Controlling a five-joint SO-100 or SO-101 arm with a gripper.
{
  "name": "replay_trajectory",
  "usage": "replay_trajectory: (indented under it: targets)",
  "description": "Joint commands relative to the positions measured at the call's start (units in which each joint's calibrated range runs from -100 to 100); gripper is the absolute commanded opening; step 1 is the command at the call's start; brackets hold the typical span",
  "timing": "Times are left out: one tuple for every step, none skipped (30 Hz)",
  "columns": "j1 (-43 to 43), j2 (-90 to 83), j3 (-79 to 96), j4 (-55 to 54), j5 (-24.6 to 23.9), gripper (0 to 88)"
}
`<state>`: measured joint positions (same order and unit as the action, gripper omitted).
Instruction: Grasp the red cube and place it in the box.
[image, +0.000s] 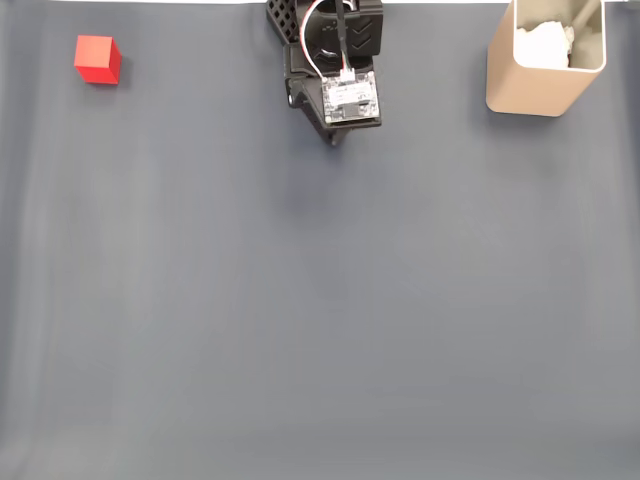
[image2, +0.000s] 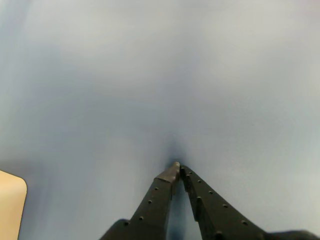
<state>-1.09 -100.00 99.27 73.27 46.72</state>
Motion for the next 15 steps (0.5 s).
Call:
replay_trajectory:
  targets:
    - [0.7,0.09,0.55,-6.76,-1.03,0.2]
    - [0.7,0.09,0.55,-8.65,-1.03,0.2]
    - [0.7,0.09,0.55,-10.29,-0.98,0.2]
    - [0.7,0.09,0.46,-11.93,-1.03,0.2]
    - [0.7,0.09,0.46,-13.57,-1.03,0.2]
    - [0.7,0.09,0.36,-14.88,-1.03,0.2]
    - [0.7,0.09,0.18,-15.87,-1.07,0.2]
    - [0.7,0.09,0.0,-16.77,-1.07,0.2]
    - [0.7,0.09,-0.18,-17.51,-0.98,0.2]
    - [0.7,0.17,-0.46,-18.08,-0.98,0.2]
    - [0.7,0.26,-0.91,-18.49,-0.93,0.2]
    - [0.63,0.26,-1.37,-18.66,-0.98,0.2]
    - [0.56,0.35,-2.01,-18.82,-1.03,0.2]
    - [0.49,0.52,-2.83,-18.99,-1.12,0.2]
    - [0.42,0.87,-3.65,-18.99,-1.27,0.2]
